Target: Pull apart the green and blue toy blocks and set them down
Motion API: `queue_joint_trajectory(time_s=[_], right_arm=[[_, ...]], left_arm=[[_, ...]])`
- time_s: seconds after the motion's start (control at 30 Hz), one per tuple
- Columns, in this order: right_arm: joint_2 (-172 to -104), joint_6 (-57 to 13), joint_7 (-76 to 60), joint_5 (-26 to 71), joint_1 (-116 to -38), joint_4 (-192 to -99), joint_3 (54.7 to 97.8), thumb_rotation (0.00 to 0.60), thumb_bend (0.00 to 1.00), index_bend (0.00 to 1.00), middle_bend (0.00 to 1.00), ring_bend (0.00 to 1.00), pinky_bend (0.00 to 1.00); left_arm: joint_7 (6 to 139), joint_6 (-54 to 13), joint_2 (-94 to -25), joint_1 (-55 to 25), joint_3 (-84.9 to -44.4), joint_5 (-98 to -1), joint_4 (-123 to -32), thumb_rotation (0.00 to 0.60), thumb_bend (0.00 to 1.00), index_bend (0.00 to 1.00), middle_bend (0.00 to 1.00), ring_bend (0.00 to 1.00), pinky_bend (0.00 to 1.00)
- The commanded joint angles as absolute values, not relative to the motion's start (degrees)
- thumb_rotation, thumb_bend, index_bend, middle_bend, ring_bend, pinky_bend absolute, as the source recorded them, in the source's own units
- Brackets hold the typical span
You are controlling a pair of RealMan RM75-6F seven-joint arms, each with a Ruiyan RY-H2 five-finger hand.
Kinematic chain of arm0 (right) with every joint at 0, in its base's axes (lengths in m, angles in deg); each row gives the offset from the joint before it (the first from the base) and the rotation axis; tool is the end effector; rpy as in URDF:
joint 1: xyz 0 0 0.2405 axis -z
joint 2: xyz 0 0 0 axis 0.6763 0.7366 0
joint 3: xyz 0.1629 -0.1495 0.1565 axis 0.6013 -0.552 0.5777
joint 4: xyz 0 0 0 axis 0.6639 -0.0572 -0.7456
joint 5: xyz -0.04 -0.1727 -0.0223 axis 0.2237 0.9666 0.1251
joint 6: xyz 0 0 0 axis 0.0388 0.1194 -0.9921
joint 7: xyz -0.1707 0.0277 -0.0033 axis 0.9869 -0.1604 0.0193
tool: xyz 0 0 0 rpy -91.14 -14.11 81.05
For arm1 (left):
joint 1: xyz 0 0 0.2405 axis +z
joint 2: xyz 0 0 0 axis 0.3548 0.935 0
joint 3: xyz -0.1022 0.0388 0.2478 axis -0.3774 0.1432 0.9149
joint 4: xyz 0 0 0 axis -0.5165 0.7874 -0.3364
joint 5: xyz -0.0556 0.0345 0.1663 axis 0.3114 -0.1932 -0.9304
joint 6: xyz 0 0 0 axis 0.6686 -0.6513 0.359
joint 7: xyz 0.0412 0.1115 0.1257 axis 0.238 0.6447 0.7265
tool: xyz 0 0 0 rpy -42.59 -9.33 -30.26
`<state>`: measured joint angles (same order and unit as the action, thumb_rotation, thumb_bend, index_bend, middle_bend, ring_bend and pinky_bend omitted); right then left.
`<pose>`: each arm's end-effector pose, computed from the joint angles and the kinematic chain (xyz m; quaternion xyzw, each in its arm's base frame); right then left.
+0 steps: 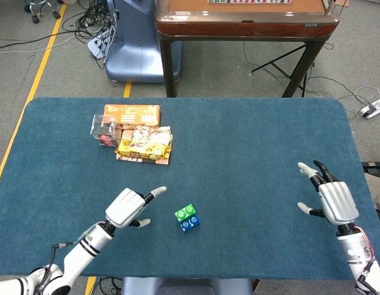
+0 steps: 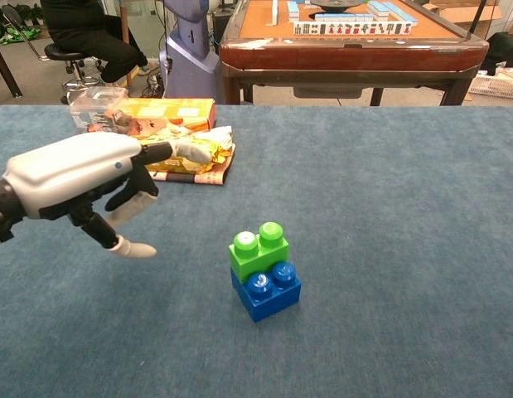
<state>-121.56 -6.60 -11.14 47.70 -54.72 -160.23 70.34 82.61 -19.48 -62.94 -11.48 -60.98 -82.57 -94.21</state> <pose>-0.2866 -0.2515 0.1691 0.6310 -0.3808 0.4275 0.5234 -0.1403 0.2937 0.0111 -0.7822 -0.2861 -0.4527 0.3183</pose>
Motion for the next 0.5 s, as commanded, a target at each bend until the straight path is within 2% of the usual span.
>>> queue_joint_trajectory(time_s=[0.03, 0.33, 0.5], right_arm=[[-121.6, -6.6, -11.2, 47.7, -54.7, -160.2, 70.3, 0.6, 0.0, 0.14, 0.28, 0.31, 0.42], [-121.5, -5.6, -12.4, 47.8, -54.3, -159.6, 70.2, 0.6, 0.0, 0.14, 0.28, 0.31, 0.42], [-121.6, -5.6, -12.9, 47.9, -54.3, -159.2, 70.1, 0.6, 0.0, 0.14, 0.28, 0.31, 0.42]], left_arm=[[83.0, -18.9, -63.7, -12.1, -61.1, -82.2, -93.7, 0.6, 0.06, 0.14, 0.83, 0.78, 0.93], [85.9, -15.4, -67.5, -14.9, -61.0, -79.8, -94.5, 0.6, 0.03, 0.14, 0.91, 0.83, 0.97], [89.6, -16.1, -70.8, -15.6, -61.3, -79.5, -92.8, 0.6, 0.01, 0.01, 0.92, 0.84, 0.98]])
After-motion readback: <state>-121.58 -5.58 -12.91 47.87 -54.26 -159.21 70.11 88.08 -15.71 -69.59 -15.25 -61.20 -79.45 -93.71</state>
